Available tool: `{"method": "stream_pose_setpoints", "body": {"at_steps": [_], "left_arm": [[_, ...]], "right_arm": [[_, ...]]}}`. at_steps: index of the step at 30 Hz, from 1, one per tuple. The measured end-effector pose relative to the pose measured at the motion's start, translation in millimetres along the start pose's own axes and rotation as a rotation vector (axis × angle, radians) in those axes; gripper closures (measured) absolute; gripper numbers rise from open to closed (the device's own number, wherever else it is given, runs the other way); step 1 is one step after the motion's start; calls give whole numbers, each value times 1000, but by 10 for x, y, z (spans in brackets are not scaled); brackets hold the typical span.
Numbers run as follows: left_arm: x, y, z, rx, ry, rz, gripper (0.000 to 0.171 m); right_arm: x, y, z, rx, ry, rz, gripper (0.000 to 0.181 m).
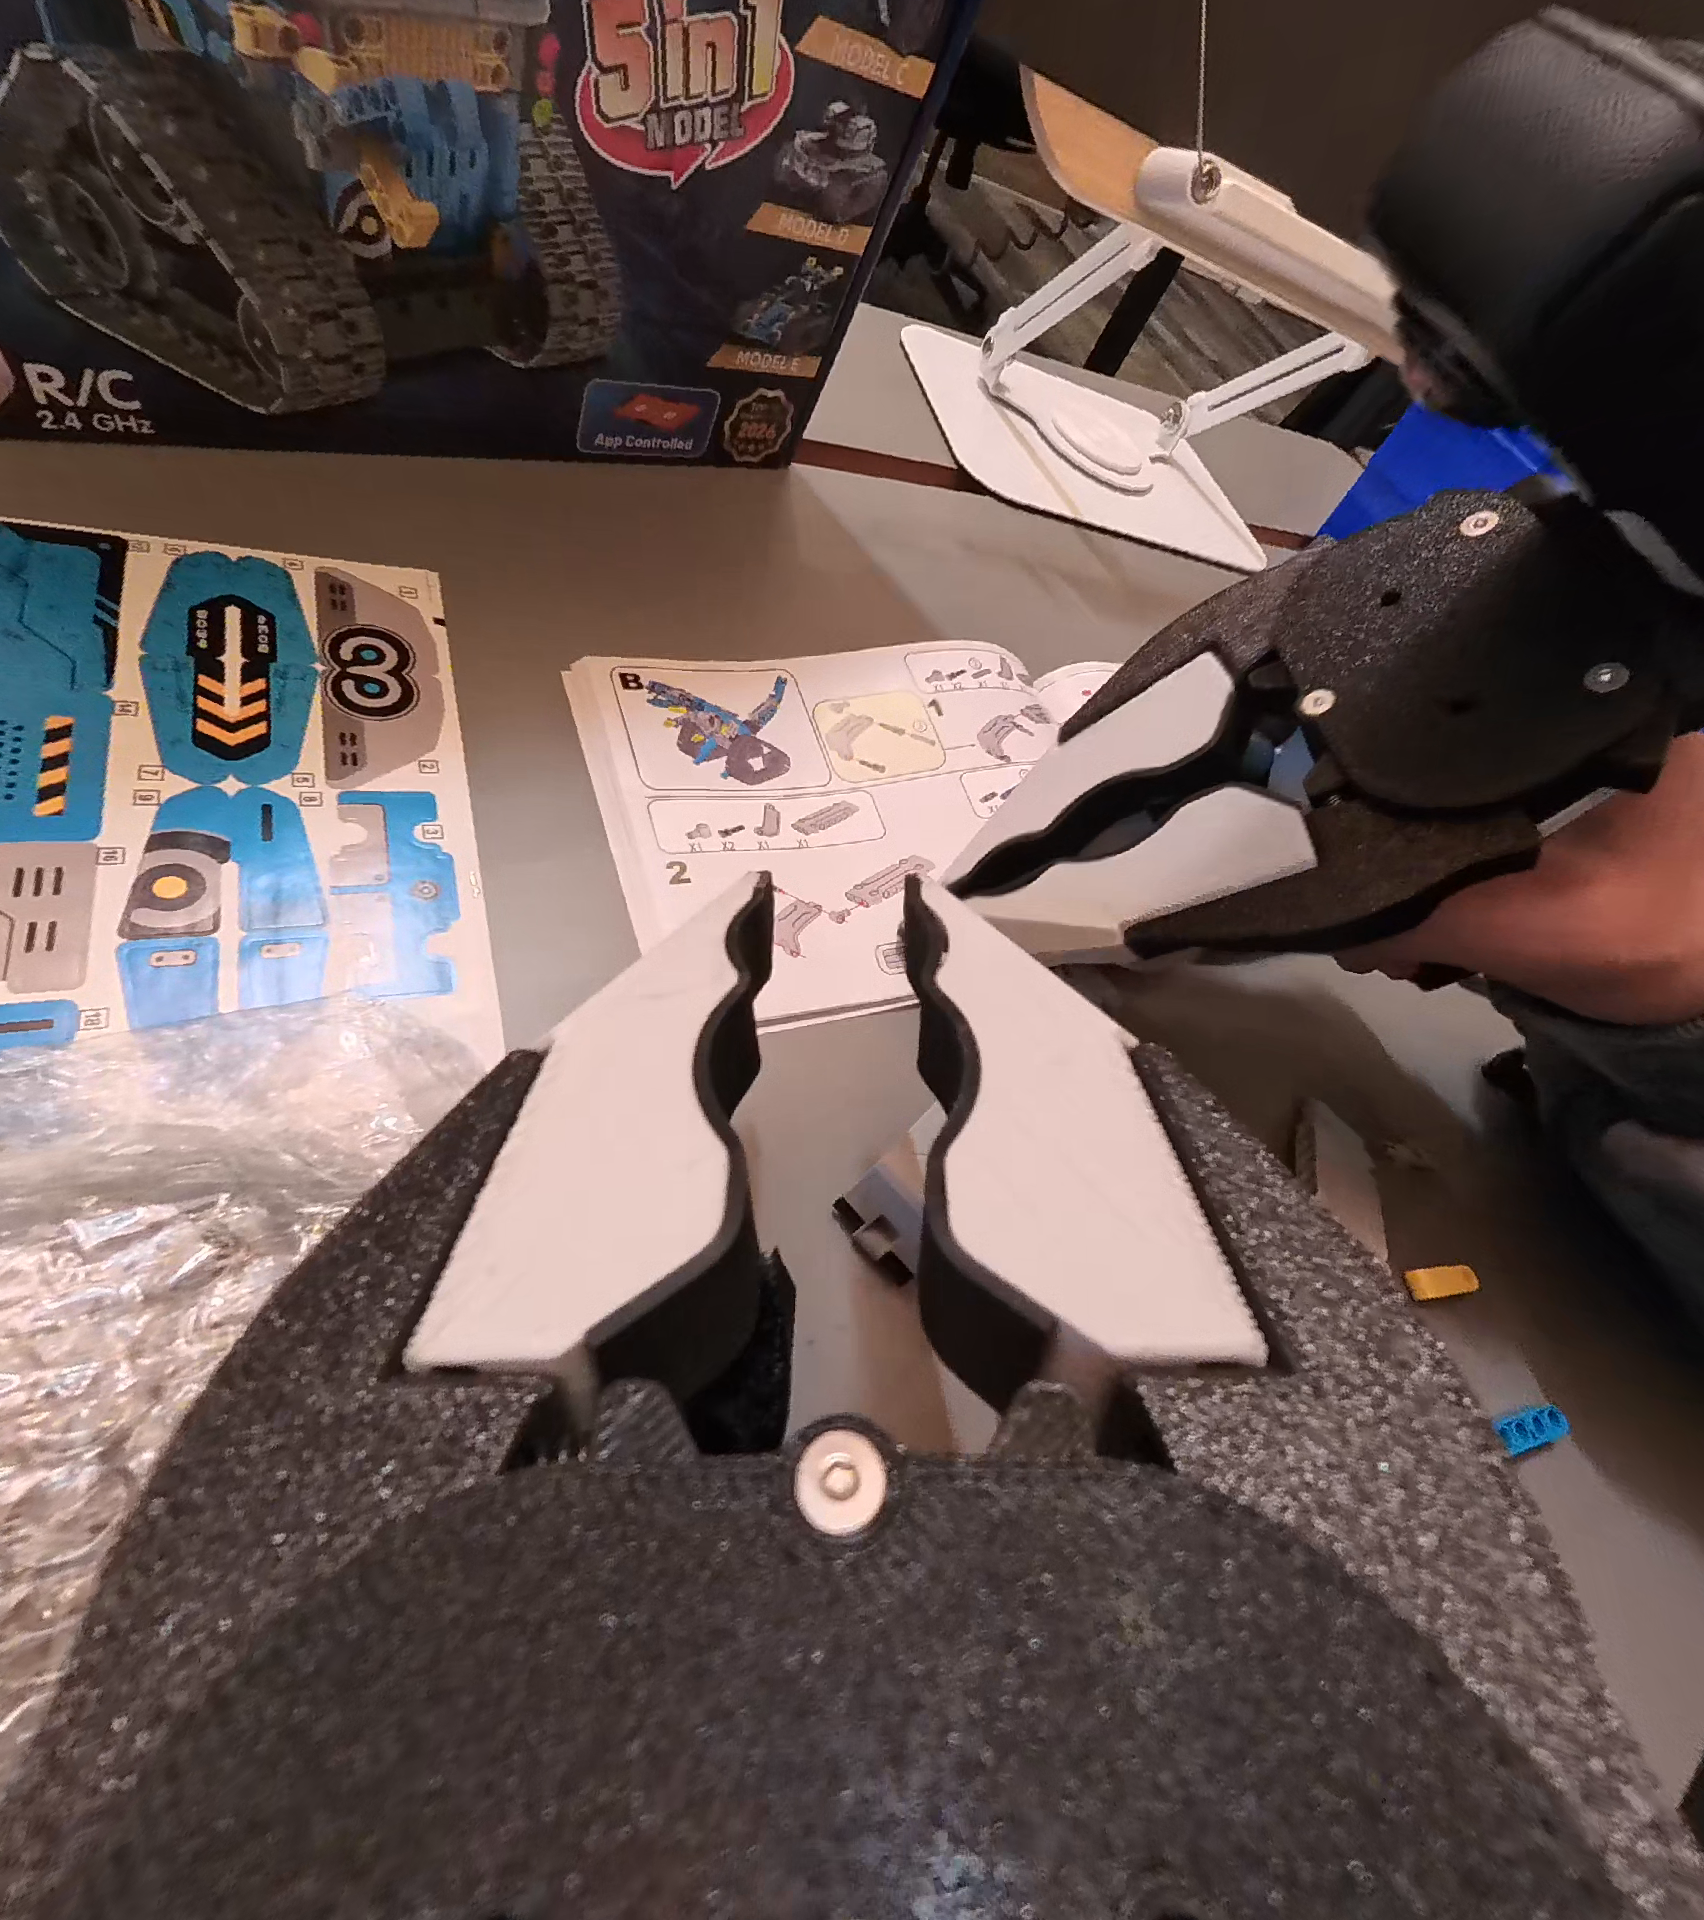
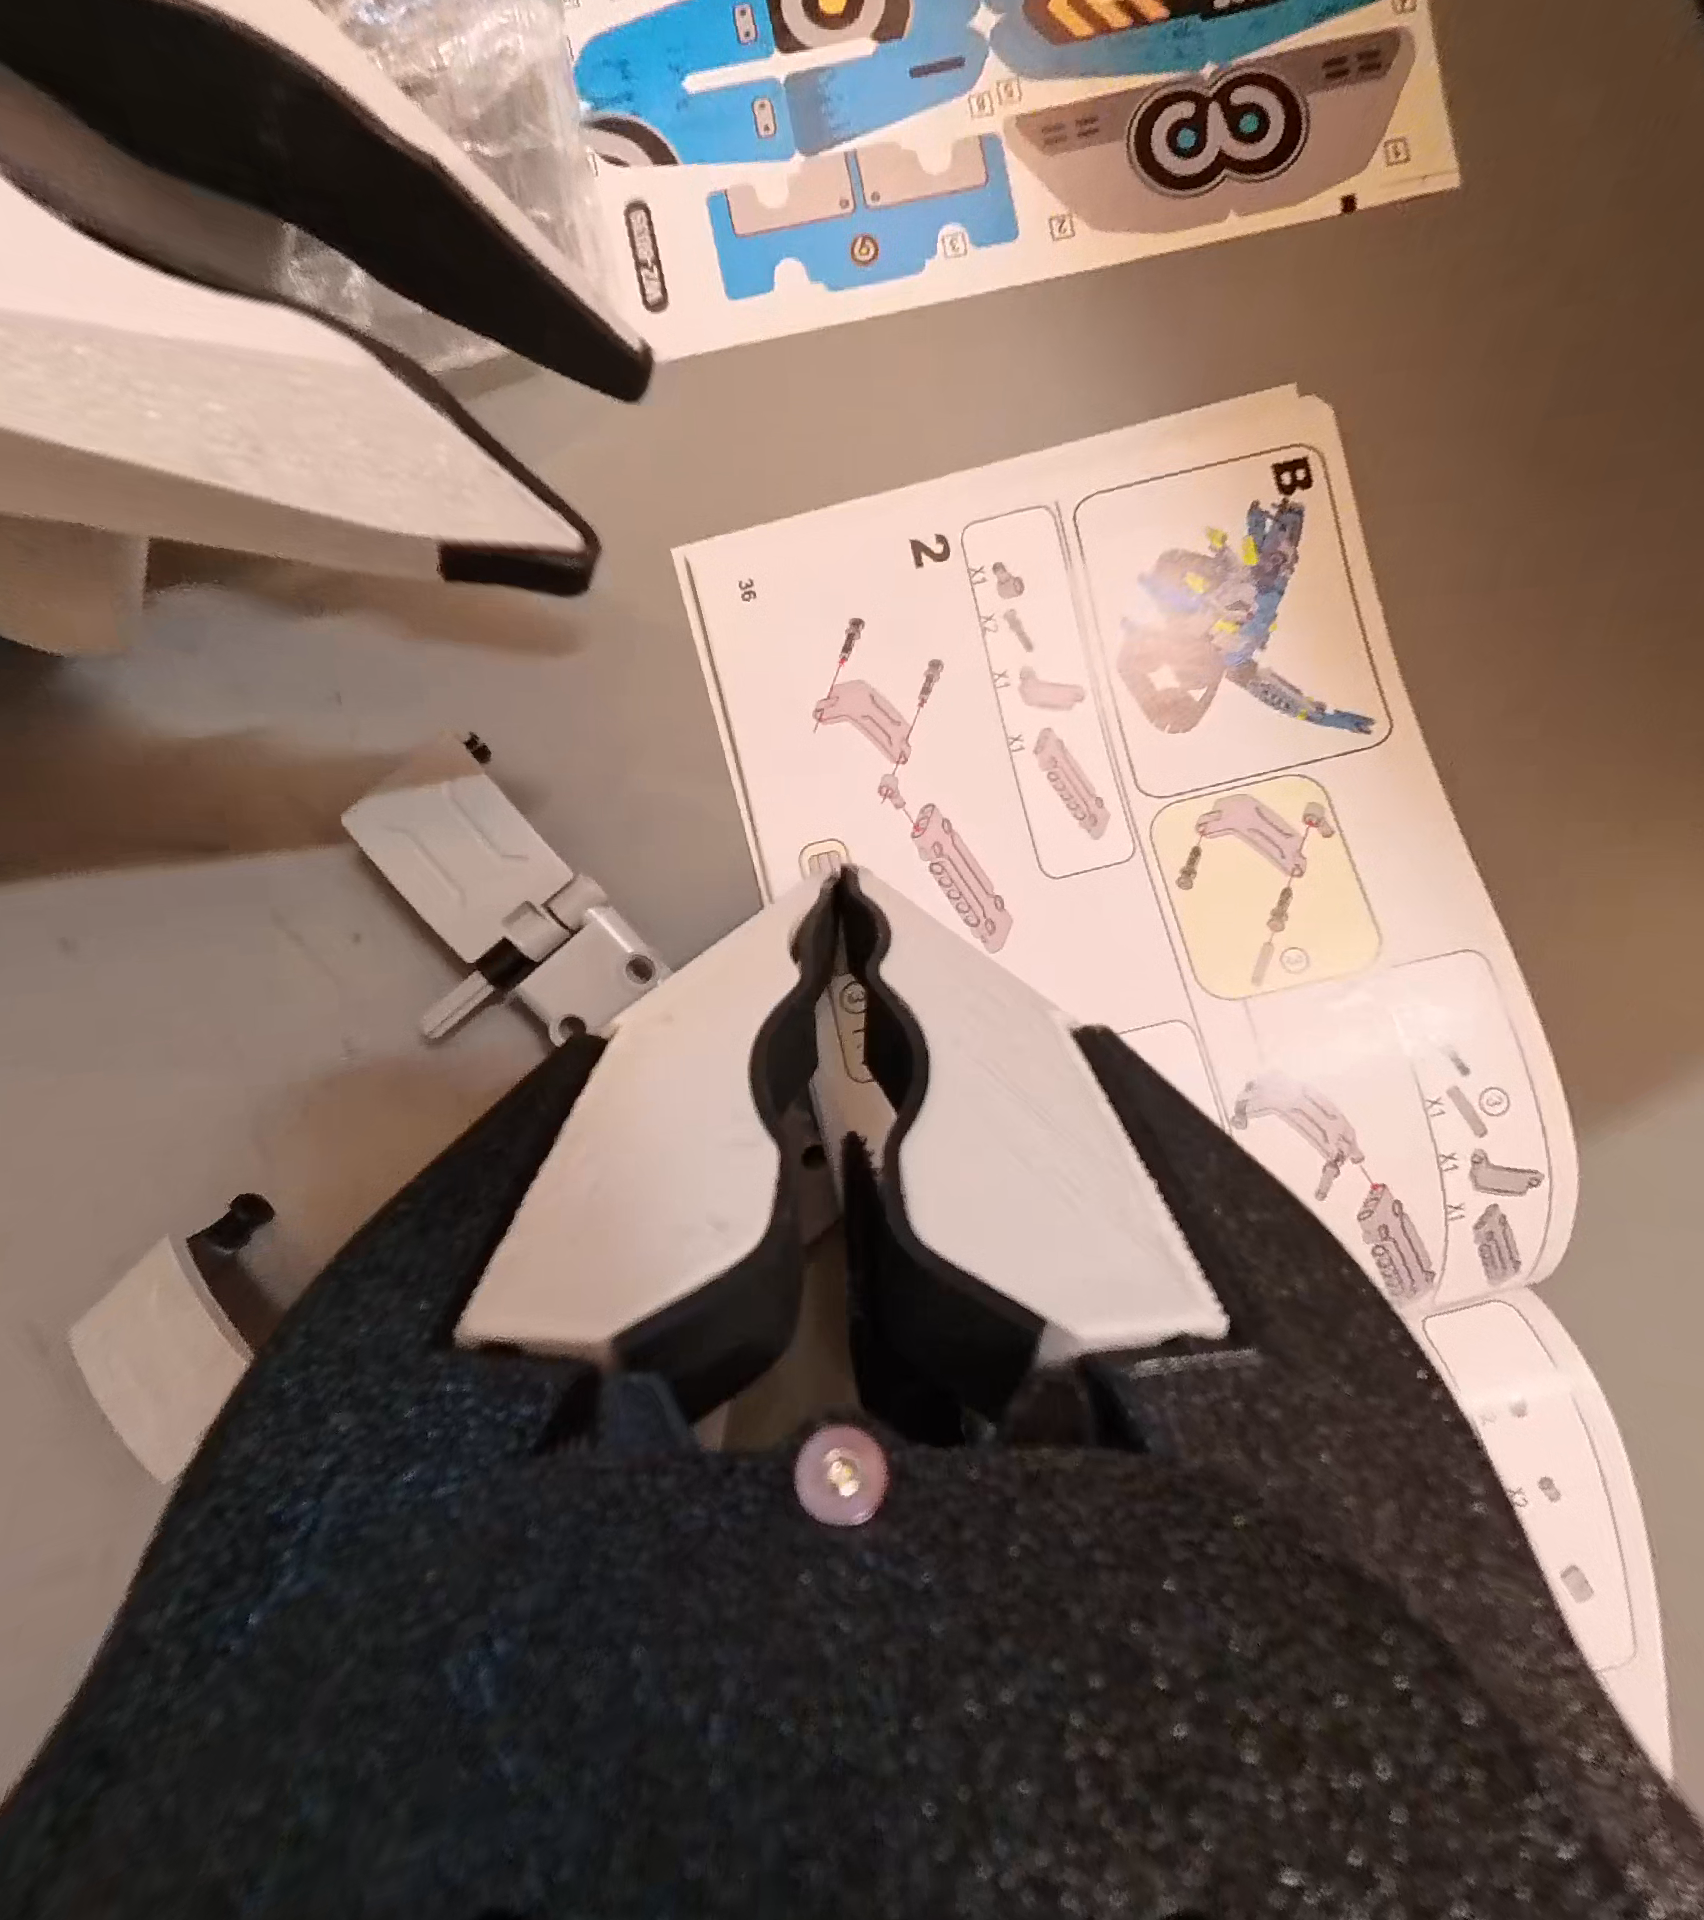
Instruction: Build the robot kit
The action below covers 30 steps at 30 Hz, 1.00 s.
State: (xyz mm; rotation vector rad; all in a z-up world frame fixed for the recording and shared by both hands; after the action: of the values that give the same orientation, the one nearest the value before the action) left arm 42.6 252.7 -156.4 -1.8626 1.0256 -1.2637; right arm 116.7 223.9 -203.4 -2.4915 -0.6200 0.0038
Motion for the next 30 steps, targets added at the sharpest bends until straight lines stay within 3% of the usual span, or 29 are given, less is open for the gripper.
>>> {"method": "stream_pose_setpoints", "body": {"at_steps": [5, 10, 13, 16, 20, 21, 25, 28, 30], "left_arm": [[-4, -1, -6, 4, 6, -13, 148], [-2, 20, 10, -8, 9, -17, 147], [-4, 18, 4, -7, 6, -13, 147], [3, 15, 4, -3, 13, -17, 148], [46, 34, 33, -16, 30, -12, 147], [55, 39, 38, -20, 31, -4, 147], [48, 36, 31, -19, 18, 11, 147], [64, 52, 47, -29, 23, 11, 147], [86, 62, 59, -36, 23, 24, 147]], "right_arm": [[161, -35, -308, 94, -7, 81, 170], [261, 172, -534, 85, 35, 77, 171], [272, 308, -746, 88, 3, 165, 170], [574, 338, -1396, 294, 9, 377, 172], [849, 464, -2333, 645, -250, 667, 161], [909, 595, -2453, 646, -226, 684, 160], [1258, 1258, -2827, 603, 104, 719, 167], [1433, 1912, -2592, 273, 367, 678, 165], [1474, 2311, -2324, 62, 440, 661, 165]]}}
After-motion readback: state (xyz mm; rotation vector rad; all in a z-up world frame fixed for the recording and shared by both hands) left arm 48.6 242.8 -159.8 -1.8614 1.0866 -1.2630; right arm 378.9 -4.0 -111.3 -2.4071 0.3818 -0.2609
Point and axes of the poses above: each gripper's, where its closed fingertips meet, z out along the fingers, y out of its underside, x = y × z across the jaws, the point moved 3 cm from there along -z, back along the fingers, and after that the axes turned 9 degrees about y, right-handed, at the moved point
